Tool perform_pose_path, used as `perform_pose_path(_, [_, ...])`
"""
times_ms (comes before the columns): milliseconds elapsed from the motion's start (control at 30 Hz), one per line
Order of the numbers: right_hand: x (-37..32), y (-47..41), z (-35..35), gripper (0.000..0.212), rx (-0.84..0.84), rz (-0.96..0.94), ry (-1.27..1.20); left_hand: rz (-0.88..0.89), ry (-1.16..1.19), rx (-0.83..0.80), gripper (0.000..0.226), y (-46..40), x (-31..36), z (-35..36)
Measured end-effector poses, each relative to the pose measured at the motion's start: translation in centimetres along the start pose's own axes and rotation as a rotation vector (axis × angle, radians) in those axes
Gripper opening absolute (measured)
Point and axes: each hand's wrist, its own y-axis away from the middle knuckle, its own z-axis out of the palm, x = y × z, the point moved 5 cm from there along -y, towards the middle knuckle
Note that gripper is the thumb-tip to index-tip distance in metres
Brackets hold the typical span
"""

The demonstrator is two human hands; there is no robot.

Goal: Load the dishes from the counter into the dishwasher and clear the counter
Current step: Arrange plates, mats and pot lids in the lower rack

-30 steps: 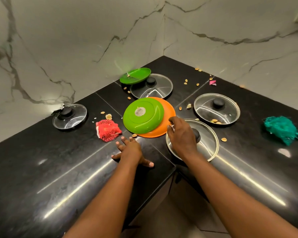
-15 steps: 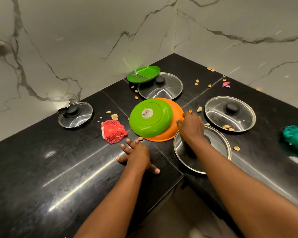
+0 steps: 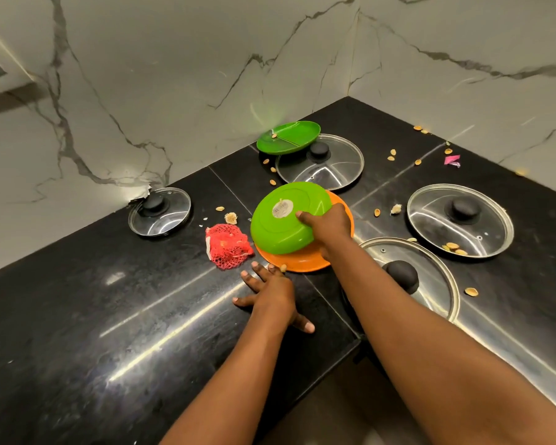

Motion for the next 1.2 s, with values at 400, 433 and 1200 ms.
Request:
perform_pose_path(400, [-1.7, 5.2, -4.8, 0.037, 0.089, -0.271, -0.621, 0.059, 0.011, 0.103, 0.148, 0.9, -0.2, -0.3])
perform_pose_path(433, [-1.5, 6.2, -5.8, 0.036, 0.107, -0.298, -0.623, 0.085, 0.024, 0.136, 0.146, 1.0, -0.3, -0.2])
perform_pose_path(1200, [28.3, 50.5, -13.7, 0.031, 0.481, -0.220, -0.225, 0.949, -0.339, 0.775, 0.019, 19.0, -12.2, 25.6])
